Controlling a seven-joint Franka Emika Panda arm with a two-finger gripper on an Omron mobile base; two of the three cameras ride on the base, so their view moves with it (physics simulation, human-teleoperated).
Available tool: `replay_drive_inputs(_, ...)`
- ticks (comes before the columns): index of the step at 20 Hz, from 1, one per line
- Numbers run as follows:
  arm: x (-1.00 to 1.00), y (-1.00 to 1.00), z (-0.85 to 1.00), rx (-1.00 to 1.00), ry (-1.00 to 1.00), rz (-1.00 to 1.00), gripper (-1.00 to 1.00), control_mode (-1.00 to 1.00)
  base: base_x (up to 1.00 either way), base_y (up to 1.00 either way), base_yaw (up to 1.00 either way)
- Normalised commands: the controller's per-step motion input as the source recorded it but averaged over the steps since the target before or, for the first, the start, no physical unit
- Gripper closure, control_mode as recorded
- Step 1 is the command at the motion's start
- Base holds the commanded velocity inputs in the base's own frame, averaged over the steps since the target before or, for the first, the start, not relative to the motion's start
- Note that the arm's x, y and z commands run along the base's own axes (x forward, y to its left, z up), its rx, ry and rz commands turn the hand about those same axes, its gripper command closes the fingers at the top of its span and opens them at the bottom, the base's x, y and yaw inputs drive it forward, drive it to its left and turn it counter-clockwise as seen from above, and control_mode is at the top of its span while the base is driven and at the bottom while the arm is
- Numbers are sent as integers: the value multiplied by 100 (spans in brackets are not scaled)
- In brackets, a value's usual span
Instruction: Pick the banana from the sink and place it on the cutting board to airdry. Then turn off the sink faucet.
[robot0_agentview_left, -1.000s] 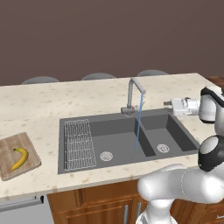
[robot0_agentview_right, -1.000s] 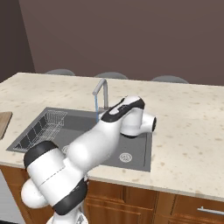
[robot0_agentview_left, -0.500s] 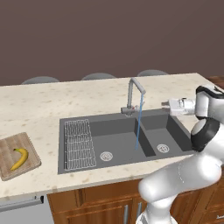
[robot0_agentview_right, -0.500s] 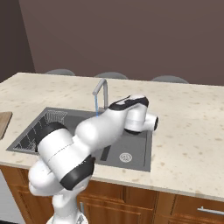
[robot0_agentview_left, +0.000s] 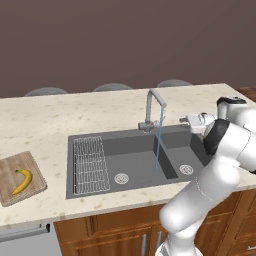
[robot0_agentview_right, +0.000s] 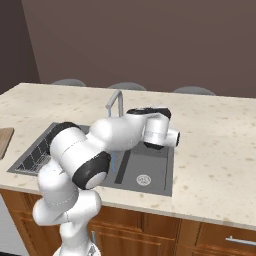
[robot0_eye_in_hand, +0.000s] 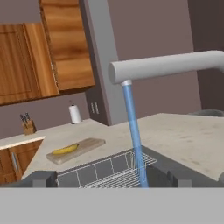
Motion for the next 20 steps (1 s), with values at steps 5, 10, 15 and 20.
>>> replay_drive_inputs(5,36,-22,-6,1,0,5,-100,-100,0,0,0)
replay_drive_inputs(10,42,-31,-2,4,0,0,-100,-100,0,0,0)
replay_drive_inputs(15,38,-7,-12,4,0,5,-100,-100,0,0,0)
replay_drive_inputs(20,18,0,-18,2,0,9,-100,-100,0,0,0)
